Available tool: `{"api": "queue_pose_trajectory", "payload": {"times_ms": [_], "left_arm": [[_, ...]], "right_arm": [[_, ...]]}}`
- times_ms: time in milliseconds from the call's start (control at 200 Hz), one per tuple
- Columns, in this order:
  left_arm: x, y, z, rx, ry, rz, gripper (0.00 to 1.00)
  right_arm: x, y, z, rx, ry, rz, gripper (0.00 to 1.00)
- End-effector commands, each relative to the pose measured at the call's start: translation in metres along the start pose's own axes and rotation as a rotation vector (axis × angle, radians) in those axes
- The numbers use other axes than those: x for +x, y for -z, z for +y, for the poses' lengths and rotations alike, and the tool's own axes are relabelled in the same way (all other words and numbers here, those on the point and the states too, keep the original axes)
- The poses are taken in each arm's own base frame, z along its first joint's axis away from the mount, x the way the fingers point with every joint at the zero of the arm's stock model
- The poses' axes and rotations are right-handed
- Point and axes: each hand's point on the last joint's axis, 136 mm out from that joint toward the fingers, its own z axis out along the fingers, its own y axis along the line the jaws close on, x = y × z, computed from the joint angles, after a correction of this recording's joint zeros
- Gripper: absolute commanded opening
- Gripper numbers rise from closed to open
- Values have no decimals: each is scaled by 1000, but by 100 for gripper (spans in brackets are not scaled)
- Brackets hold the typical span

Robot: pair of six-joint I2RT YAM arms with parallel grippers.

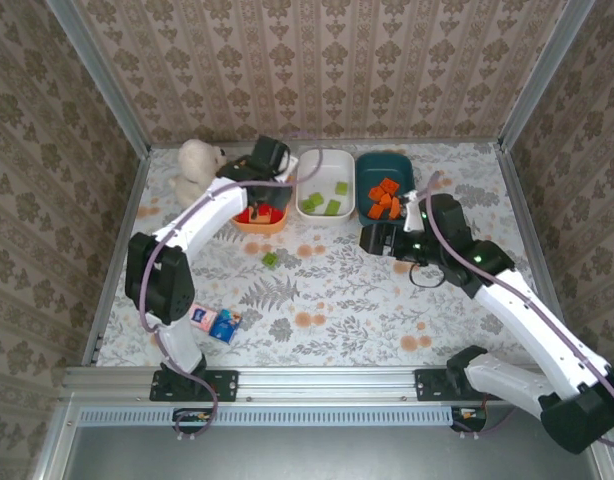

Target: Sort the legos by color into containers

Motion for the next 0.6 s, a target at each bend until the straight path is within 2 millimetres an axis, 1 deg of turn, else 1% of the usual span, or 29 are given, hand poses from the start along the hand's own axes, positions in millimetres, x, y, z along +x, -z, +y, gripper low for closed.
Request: {"api": "queue_pose_trajectory", "payload": {"times_ms": [0, 20, 25, 40, 90, 235, 340, 445, 525, 595], "left_arm": [[-7, -23, 38, -110, 112, 21, 26], [-10, -27, 40, -116, 119, 26, 26], [-9, -29, 48, -126, 134, 29, 26], [-9, -32, 57, -140, 157, 35, 26], [-10, -44, 73, -161, 198, 57, 26], [-12, -76, 101, -192, 269, 91, 27], [-10, -92, 113, -196, 321, 103, 29], [-7, -107, 114, -187, 333, 117, 30], [3, -118, 114, -189, 357, 145, 30], [10, -127, 110, -175, 361, 164, 33]], "right_arm": [[-31, -11, 50, -178, 64, -37, 84], [-32, -15, 53, -181, 69, -30, 84], [-33, -15, 55, -185, 72, -30, 84], [-34, -18, 57, -189, 75, -26, 84], [-38, -24, 63, -201, 87, -24, 84], [-43, -34, 71, -217, 93, -14, 84], [-41, -35, 71, -216, 91, -8, 84], [-37, -37, 69, -211, 85, 11, 84], [-34, -38, 68, -209, 82, 21, 84], [-33, -37, 68, -205, 81, 25, 84]]}}
